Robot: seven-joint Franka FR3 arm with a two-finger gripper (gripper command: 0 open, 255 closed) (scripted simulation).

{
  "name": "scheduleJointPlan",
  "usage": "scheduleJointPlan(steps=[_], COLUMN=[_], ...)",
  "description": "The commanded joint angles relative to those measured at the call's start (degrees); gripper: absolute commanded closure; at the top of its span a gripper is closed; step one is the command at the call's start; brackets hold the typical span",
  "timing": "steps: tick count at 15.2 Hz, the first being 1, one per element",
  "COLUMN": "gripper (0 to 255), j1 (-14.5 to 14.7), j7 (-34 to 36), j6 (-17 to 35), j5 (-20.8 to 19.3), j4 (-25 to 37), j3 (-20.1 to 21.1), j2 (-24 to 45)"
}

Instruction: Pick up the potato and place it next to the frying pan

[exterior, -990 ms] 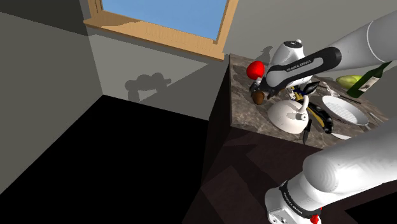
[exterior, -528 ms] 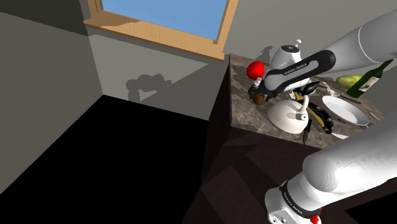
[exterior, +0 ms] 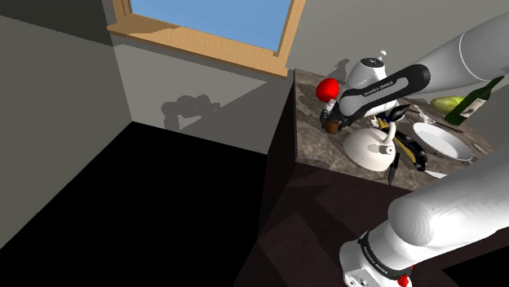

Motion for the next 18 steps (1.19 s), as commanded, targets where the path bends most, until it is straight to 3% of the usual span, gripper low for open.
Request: scheduleJointPlan(steps=[1, 5, 18], gripper=[255, 255, 255], j1=[0.00, 0.00, 0.98], j7=[0.00, 0.00, -3.94], j6=[0.00, 0.02, -10.71], j5=[0.00, -0.01, 3.66], j4=[0.00, 0.00, 3.29], j3=[0.00, 0.00, 0.21], j2=[0.00, 0.01, -7.59])
